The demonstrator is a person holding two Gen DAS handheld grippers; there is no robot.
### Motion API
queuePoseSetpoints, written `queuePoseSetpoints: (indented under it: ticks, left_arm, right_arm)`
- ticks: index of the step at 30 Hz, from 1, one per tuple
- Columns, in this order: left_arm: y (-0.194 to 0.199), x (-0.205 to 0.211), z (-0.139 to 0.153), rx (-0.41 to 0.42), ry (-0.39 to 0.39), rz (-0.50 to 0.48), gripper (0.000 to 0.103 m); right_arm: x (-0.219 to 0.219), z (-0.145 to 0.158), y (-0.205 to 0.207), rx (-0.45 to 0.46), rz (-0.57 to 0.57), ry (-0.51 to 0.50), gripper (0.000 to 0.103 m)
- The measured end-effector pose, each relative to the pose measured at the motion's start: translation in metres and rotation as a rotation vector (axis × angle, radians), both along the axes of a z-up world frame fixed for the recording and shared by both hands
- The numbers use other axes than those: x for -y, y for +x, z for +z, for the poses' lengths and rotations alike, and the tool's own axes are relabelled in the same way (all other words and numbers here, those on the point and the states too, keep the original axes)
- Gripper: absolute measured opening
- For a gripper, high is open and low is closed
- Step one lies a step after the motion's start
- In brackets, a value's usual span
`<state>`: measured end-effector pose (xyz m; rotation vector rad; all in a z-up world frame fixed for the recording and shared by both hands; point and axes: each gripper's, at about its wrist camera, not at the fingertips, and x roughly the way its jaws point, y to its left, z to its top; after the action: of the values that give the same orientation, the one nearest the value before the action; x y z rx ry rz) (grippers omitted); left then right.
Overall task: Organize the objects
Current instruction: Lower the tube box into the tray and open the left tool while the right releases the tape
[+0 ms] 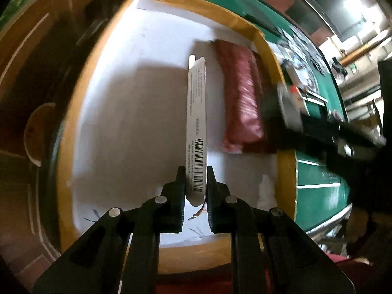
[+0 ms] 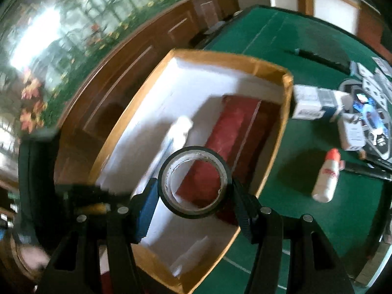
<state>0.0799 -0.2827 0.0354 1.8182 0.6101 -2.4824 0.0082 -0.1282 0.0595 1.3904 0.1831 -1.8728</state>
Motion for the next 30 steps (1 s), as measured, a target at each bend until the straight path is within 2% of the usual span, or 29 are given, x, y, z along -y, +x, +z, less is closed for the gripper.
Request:
queuePoseSetpoints:
  ticks: [6,13,21,30]
  left_arm:
    - [-0.001,0.016,0.003,-0.007,0.005,0.029,0.014]
    - [-0.016,0.018,0.002,-0.011,-0.001,0.009,0.014]
    - [-0.057,0.005,0.002,-0.016,-0.024,-0.067,0.014]
    - [-0.076,-0.013,0.000,-0.018,-0.028,-0.141,0.014]
  right_arm:
    - [0.014,-0.024,0.032,0.054,0.138,0.035,0.058]
    - [0.022,-0.042,0.045,0.078,0.201,0.074,0.058]
    - [0.024,-0.044,0.059,-0.028,0.244,0.157,0.058]
    - [0.023,-0.045,0.061,-0.039,0.233,0.148,0.058]
